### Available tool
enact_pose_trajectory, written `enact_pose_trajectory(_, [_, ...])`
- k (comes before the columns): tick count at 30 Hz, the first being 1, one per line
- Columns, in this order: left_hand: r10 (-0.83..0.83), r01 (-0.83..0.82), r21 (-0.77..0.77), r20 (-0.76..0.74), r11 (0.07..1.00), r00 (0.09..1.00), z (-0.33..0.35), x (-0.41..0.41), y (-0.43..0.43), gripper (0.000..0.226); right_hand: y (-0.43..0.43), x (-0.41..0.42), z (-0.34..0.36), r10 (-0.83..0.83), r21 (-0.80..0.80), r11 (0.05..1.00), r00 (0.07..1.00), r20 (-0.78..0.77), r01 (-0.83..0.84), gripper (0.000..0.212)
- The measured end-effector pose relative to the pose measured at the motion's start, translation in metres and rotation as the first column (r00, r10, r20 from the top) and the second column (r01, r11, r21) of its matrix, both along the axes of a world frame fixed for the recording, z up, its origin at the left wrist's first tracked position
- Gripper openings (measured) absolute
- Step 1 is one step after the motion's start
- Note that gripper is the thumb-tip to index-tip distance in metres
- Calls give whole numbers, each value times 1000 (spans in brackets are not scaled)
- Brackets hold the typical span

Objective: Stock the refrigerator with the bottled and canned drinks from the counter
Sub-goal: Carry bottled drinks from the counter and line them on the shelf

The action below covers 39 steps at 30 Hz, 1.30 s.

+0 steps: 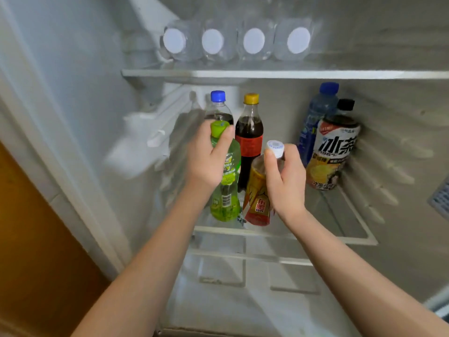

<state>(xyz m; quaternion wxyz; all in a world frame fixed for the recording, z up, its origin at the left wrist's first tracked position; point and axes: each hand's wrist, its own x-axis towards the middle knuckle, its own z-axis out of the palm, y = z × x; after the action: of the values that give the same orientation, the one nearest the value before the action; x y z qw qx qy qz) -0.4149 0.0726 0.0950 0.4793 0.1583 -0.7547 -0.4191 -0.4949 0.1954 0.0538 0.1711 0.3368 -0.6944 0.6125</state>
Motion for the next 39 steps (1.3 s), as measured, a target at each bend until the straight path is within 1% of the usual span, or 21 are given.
enact_pose_trajectory(1, [6,-6,10,-21,1000,1000,-3,-2,2,7,-3,-3,-1,13,18,1000,1000,11,-13,15])
enact_pose_trajectory(3, [0,1,19,-83,1000,997,-6,-3,4,9,-7,-8,-1,58,41,997,997,42,-60,15])
enact_pose_trajectory(5, [-25,25,5,-125,1000,992,-11,-2,3,5,-8,-10,-2,104,81,991,993,59,-109,21])
enact_pose_trajectory(6, [-37,37,0,-118,999,992,-15,-3,3,8,-7,-10,-3,121,100,987,990,66,-127,26])
enact_pose_trajectory(8, [-60,61,20,-62,998,996,-28,-1,3,29,0,-8,-10,157,102,981,983,94,-166,43])
enact_pose_trajectory(11, [-117,118,26,-15,993,993,-56,3,-1,65,9,-3,-29,247,119,957,956,155,-266,79])
enact_pose_trajectory(14, [-166,163,48,75,985,983,-87,4,-6,79,14,-2,-46,300,202,923,941,153,-327,97])
enact_pose_trajectory(16, [-209,192,122,141,974,968,-104,3,-8,88,13,-5,-51,291,247,908,934,209,-339,107])
enact_pose_trajectory(18, [-266,230,201,177,952,948,-116,-1,-14,94,10,-11,-54,328,223,893,906,269,-390,107])
enact_pose_trajectory(19, [-277,236,215,187,948,942,-119,-3,-17,94,7,-15,-55,345,204,891,897,276,-406,104])
enact_pose_trajectory(22, [-258,221,185,212,958,943,-118,-11,-26,87,-4,-25,-53,325,218,899,912,250,-381,93])
enact_pose_trajectory(29, [-274,224,242,195,944,942,-115,-27,-46,78,-32,-47,-53,314,270,880,905,288,-391,92])
enact_pose_trajectory(33, [-242,196,239,185,951,952,-114,-35,-52,82,-44,-57,-49,296,275,877,895,335,-393,89])
enact_pose_trajectory(36, [-191,148,223,188,963,963,-116,-38,-52,86,-50,-60,-50,265,286,882,895,358,-375,90])
enact_pose_trajectory(39, [-176,133,206,209,970,962,-117,-38,-53,88,-49,-58,-50,221,308,884,895,388,-352,92])
